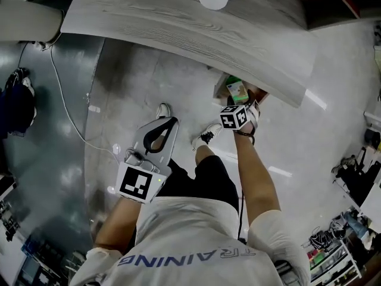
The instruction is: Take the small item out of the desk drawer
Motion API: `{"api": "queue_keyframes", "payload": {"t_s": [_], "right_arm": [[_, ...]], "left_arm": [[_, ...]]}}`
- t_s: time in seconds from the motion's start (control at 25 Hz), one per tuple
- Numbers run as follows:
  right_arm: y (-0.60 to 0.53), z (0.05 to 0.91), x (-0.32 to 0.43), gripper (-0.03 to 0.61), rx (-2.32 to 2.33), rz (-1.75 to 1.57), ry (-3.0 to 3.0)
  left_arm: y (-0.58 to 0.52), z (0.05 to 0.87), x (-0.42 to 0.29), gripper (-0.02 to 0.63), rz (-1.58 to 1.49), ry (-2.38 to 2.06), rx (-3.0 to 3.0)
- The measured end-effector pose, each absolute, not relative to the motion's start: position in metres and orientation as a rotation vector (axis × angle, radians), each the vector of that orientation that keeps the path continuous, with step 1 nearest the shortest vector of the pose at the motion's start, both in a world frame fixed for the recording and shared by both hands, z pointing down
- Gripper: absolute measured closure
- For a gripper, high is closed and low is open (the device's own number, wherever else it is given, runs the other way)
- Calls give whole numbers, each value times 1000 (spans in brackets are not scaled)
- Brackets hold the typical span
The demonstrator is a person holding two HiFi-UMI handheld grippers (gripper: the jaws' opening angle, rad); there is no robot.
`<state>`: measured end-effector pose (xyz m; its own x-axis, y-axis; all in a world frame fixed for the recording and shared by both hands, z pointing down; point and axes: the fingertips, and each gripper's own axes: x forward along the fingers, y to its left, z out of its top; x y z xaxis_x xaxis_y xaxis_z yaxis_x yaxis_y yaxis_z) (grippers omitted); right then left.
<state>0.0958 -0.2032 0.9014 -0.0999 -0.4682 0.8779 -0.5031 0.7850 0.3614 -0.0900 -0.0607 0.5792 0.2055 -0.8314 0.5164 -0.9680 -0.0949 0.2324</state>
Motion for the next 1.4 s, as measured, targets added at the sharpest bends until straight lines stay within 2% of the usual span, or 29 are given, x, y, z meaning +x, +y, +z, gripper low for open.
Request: {"api": "queue_keyframes", "payload": {"t_s": [0.24, 0.4, 0.64, 1.04, 1.4], "right_arm": [[-214, 917, 87, 212, 767, 5, -1715], [-213, 921, 85, 245, 766, 32, -1709], [-202, 893, 85, 261, 796, 35, -1766], [-165, 783, 97, 261, 946, 75, -1909], [-182, 593, 107, 261, 1265, 42, -2158]], "left_arm": [[-55, 589, -105, 621, 355, -1675, 1917], [-55, 588, -109, 621, 356, -1681, 1916], [-60, 577, -105, 621, 346, -1655, 1947], [-89, 510, -94, 621, 300, -1653, 2176], [-128, 450, -71, 621, 245, -1587, 2390]]}}
